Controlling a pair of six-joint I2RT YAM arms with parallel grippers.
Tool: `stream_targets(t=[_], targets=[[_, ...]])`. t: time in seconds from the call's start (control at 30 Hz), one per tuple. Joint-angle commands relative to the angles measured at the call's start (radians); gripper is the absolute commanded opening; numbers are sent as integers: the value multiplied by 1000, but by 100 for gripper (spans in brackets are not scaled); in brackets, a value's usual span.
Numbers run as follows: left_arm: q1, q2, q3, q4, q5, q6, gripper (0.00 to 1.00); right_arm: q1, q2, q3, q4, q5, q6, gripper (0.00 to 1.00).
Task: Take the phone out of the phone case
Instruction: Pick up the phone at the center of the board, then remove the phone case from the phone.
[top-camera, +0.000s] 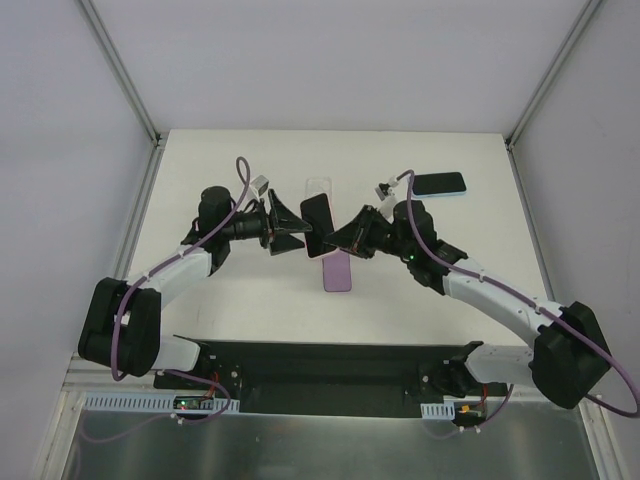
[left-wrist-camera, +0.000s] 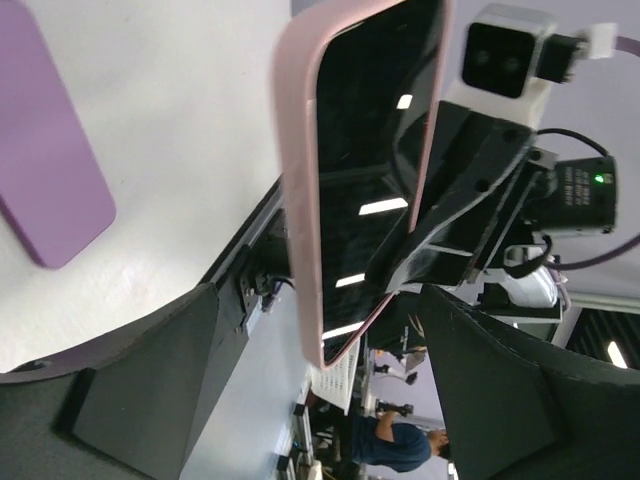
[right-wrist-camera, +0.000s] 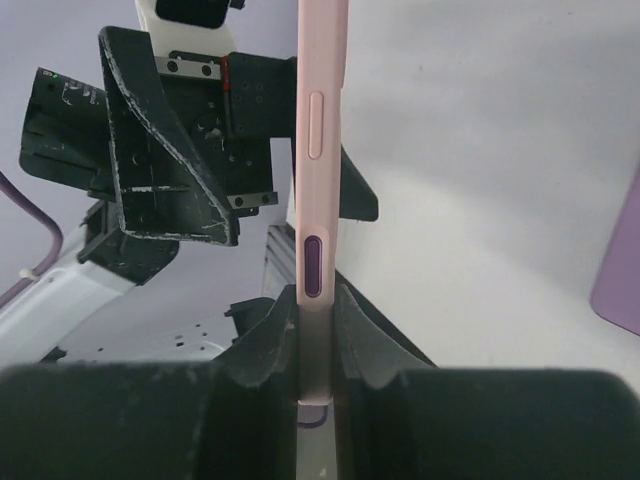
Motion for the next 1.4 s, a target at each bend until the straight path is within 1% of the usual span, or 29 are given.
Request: stream_targets(t=[0.0, 0.07, 0.2, 0.23, 0.27, 0.3, 0.33, 0.4, 0.43, 0.47, 0.57, 0.7, 0.77, 0.8, 0.83, 0.87, 0.9, 0.93, 0.97, 1.0, 1.03, 1.07, 1.1, 1.13, 1.2, 1.23, 1.3, 1.33, 1.37], targets=[[7, -16, 5, 319, 50, -132, 79, -5, 29, 12, 265, -135, 107, 1], [7, -5, 9, 387, 50, -158, 78, -4, 49, 15, 283, -150, 114, 2], [7, 38, 13, 456, 50, -219, 73, -4, 77, 8, 340, -182, 151, 1], [8, 55, 10, 485, 47, -234, 68, -4, 83, 2, 375, -190, 173, 1], [8, 64, -4, 517, 41, -254, 67, -4, 94, -3, 389, -197, 182, 2], [8, 73, -10, 598, 37, -300, 65, -4, 97, -7, 406, -202, 191, 1], [8, 92, -18, 635, 32, -323, 59, -5, 101, -18, 436, -205, 205, 1], [10, 109, -27, 697, 15, -375, 56, -5, 117, -27, 472, -216, 235, 1], [10, 121, -27, 727, 12, -385, 53, -5, 123, -31, 505, -222, 246, 1], [11, 124, -29, 738, 6, -394, 49, -5, 135, -41, 524, -228, 269, 1], [16, 116, -27, 743, -12, -399, 42, -4, 156, -57, 567, -236, 291, 1], [27, 96, -20, 718, -22, -390, 37, -7, 180, -69, 602, -236, 321, 1], [30, 84, -17, 686, -22, -374, 29, -5, 195, -67, 615, -240, 328, 1], [31, 78, -15, 672, -23, -368, 9, -7, 199, -63, 616, -240, 329, 1], [33, 75, -12, 659, -20, -360, 0, -7, 203, -61, 615, -240, 328, 1], [33, 75, -10, 646, -19, -356, 0, -5, 203, -60, 613, -239, 322, 2], [34, 69, -12, 645, -16, -356, 0, -5, 201, -49, 555, -236, 309, 1], [36, 67, -13, 645, -11, -357, 0, -5, 174, -35, 486, -219, 242, 3], [37, 64, -15, 643, -8, -354, 0, -5, 149, -23, 398, -193, 192, 25], [39, 58, -15, 636, -6, -351, 0, 7, 117, -8, 167, -152, 135, 40], [41, 53, -14, 623, 4, -345, 0, 18, 48, 49, 34, -32, -5, 50], [42, 47, -9, 608, 10, -321, 0, 28, 17, 89, -105, 46, -67, 63], [44, 37, -6, 555, 14, -304, 0, 59, -7, 135, -337, 125, -126, 64], [44, 26, 2, 528, 17, -284, 0, 70, -47, 190, -419, 254, -183, 64], [44, 1, 11, 435, 18, -219, 0, 90, -73, 239, -592, 363, -223, 63], [45, -8, 23, 400, 18, -198, 0, 96, -77, 276, -632, 420, -238, 63], [44, -29, 39, 341, 18, -138, 0, 113, -78, 301, -698, 450, -270, 63], [44, -36, 52, 282, 17, -118, 0, 120, -71, 311, -714, 465, -275, 63], [44, -42, 60, 258, 17, -85, 0, 131, -63, 337, -725, 474, -289, 63]])
